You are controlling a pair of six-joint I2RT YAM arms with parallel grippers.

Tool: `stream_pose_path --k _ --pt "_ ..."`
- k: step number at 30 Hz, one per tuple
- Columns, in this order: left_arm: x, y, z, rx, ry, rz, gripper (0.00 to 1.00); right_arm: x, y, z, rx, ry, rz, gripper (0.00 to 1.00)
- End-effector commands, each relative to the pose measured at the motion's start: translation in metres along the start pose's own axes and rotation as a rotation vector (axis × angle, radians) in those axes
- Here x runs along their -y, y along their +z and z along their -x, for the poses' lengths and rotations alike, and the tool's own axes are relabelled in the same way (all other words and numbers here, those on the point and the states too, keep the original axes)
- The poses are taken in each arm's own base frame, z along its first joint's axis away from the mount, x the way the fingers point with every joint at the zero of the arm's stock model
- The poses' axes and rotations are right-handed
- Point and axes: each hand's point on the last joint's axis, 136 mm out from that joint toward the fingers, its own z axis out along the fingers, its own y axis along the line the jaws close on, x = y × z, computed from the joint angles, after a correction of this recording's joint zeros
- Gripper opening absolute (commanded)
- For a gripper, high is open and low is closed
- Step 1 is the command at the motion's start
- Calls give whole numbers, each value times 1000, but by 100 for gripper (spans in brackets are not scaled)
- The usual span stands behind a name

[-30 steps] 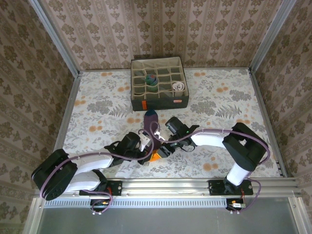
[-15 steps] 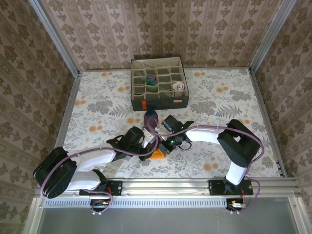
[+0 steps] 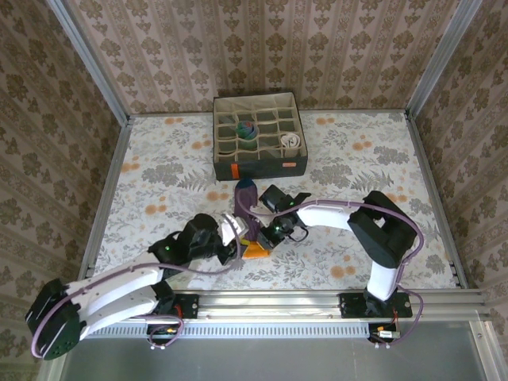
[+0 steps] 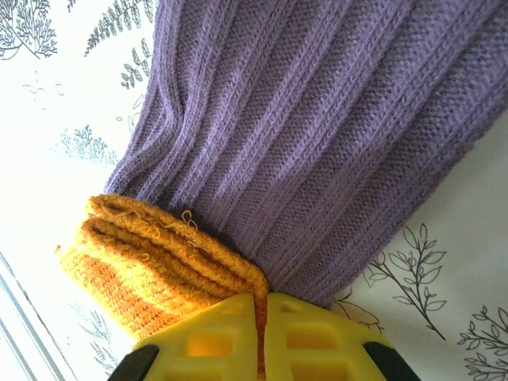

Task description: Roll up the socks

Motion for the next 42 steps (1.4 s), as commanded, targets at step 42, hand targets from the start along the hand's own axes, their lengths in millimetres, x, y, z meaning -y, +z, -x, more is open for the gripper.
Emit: stream_pose_path --k 42 --pt "14 51 -60 -386 592 -42 39 26 20 -31 -223 68 -68 9"
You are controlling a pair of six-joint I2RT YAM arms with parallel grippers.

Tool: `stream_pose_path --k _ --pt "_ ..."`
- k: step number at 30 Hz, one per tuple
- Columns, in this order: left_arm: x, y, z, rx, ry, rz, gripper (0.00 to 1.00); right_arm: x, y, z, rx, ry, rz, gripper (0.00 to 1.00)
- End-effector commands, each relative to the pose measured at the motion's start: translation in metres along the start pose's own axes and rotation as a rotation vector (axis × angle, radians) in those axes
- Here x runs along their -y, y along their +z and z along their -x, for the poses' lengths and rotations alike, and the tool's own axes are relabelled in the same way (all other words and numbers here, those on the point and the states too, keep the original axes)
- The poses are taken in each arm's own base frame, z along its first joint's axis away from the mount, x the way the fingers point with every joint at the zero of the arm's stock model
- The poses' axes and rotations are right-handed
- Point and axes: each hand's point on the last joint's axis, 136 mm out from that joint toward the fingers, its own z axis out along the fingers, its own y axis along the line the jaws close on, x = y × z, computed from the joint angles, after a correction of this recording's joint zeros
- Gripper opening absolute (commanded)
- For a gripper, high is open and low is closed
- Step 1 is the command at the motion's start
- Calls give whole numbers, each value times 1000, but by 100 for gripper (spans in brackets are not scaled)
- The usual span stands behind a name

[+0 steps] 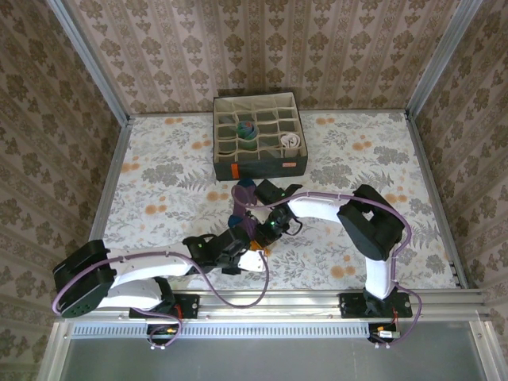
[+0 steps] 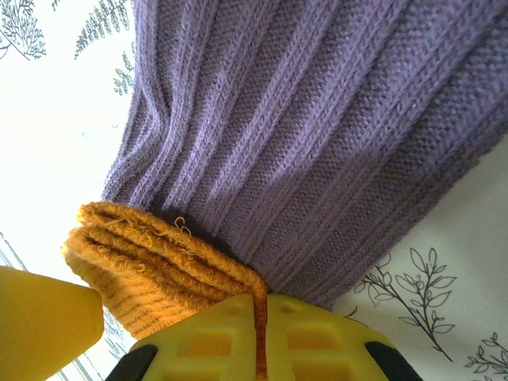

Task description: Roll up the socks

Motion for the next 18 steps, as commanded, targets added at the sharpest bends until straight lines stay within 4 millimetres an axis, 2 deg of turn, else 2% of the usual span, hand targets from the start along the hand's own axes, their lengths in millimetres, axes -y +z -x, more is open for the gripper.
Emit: stream_pose_path --k 1,5,11,13,15,16,18 --pt "-10 -3 12 20 0 33 39 27 20 -31 -127 40 -89 8" --pt "-2 9 2 -50 36 -13 40 27 19 -31 -130 38 -85 9" --pt "-8 32 -7 -156 48 -13 39 28 19 -32 -131 42 -77 8" --pt "-10 38 -8 -189 43 -13 30 29 18 -32 -129 49 -74 8" --pt "-12 41 -8 -212 32 -14 9 31 17 -34 -124 64 -73 8" --pt "-12 42 -6 -212 27 -11 3 32 15 -36 -122 74 -71 8" --pt "-13 41 3 -192 21 -5 0 35 11 -41 -111 94 -72 9"
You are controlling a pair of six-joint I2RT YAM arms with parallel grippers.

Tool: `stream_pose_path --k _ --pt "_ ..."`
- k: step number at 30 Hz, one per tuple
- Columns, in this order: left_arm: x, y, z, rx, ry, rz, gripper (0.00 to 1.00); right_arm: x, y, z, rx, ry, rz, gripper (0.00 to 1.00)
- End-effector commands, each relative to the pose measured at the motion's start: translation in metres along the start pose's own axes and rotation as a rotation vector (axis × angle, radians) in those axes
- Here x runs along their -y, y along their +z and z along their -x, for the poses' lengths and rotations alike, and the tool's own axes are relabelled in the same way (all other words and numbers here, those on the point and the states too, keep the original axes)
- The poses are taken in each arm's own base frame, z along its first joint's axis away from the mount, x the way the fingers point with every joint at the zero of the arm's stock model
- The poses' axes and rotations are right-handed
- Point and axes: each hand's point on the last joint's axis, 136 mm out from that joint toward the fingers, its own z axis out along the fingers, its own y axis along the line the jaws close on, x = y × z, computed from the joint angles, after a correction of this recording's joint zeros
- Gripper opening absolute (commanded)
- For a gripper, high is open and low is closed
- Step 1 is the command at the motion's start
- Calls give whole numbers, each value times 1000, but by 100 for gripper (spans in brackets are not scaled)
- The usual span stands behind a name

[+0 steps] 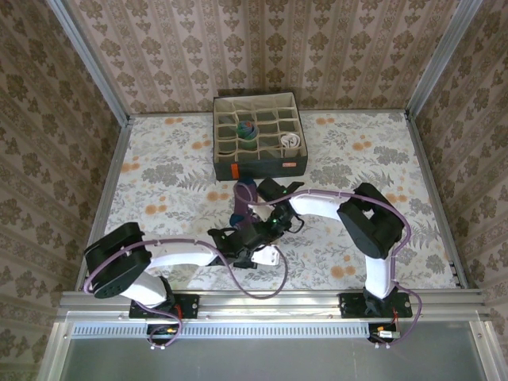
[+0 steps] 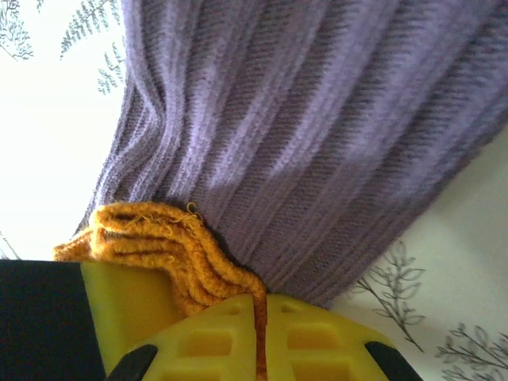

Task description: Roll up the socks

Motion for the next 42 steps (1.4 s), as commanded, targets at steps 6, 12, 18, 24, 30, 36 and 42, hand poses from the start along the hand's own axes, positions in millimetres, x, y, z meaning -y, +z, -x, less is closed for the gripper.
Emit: stream_pose_path --k 6,12,18,24,30,36,42 --pt "8 2 32 5 -155 -58 0 22 -6 -54 -4 106 -62 23" --pt "15 -6 37 11 -324 -107 0 15 -30 -56 124 107 -62 45" --pt "23 -19 37 120 -490 -299 0 9 -58 -40 314 108 -29 46" --pt "34 -23 37 186 -581 -452 0 -8 -67 -27 436 61 79 38" --pt "37 -21 31 227 -677 -557 0 -23 -48 -29 385 16 214 28" --pt "29 -20 23 271 -764 -616 0 -40 -44 -28 386 -38 338 29" --pt "23 -21 20 311 -826 -671 0 -52 -45 -26 389 -79 415 38"
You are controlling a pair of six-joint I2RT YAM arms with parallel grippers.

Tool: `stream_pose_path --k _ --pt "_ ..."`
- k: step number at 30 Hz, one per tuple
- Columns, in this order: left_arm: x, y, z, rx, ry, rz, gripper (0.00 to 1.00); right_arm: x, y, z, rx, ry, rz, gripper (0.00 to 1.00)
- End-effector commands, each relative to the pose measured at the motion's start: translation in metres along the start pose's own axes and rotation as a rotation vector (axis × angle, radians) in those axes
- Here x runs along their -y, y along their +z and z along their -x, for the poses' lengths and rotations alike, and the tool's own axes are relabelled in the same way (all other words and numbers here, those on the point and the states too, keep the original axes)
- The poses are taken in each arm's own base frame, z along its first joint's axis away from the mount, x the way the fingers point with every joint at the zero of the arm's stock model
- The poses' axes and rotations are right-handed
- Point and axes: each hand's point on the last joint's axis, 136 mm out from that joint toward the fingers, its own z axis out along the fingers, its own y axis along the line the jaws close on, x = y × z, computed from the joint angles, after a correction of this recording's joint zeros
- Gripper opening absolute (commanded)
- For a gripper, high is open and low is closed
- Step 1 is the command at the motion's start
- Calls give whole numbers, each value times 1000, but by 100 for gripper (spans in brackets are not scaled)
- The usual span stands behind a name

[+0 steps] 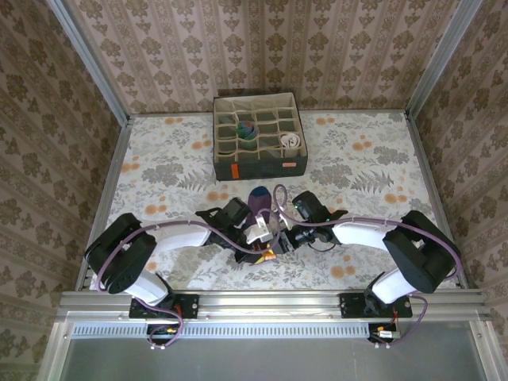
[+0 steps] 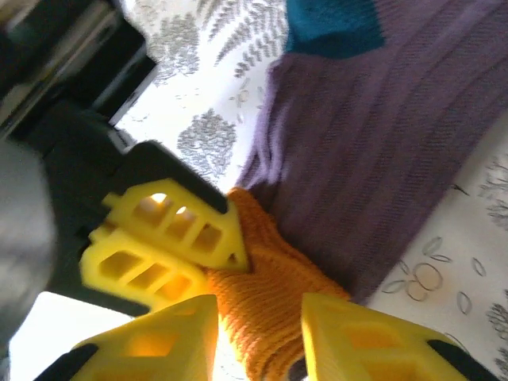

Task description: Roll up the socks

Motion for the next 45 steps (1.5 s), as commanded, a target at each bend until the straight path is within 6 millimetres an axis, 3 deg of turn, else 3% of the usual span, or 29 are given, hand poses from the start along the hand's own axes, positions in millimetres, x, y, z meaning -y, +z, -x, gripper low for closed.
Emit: stream_pose_path --k 1,6,13,21,23,30,34,38,45 --pt "4 2 -5 2 -62 -76 0 -20 3 4 1 -50 119 39" --pt "3 -1 -1 20 -86 -110 0 -4 8 -6 -48 -22 38 46" --pt "3 -3 0 35 -113 -146 0 5 12 -21 -102 -12 -1 47" --pt "-2 -10 1 96 -157 -184 0 13 13 -20 -98 -36 -49 47" --pt "-3 -12 2 114 -168 -195 0 13 13 -17 -91 -40 -57 42" --pt "-14 -7 -8 106 -233 -189 0 15 13 -5 -60 34 -75 1" --pt "-29 -10 -8 141 -217 -66 2 30 10 -15 -114 151 -160 0" --pt "-34 -20 2 199 -171 31 16 44 10 -25 -177 251 -245 0" --pt "-35 -60 18 372 -49 266 32 62 4 -34 -251 319 -373 0"
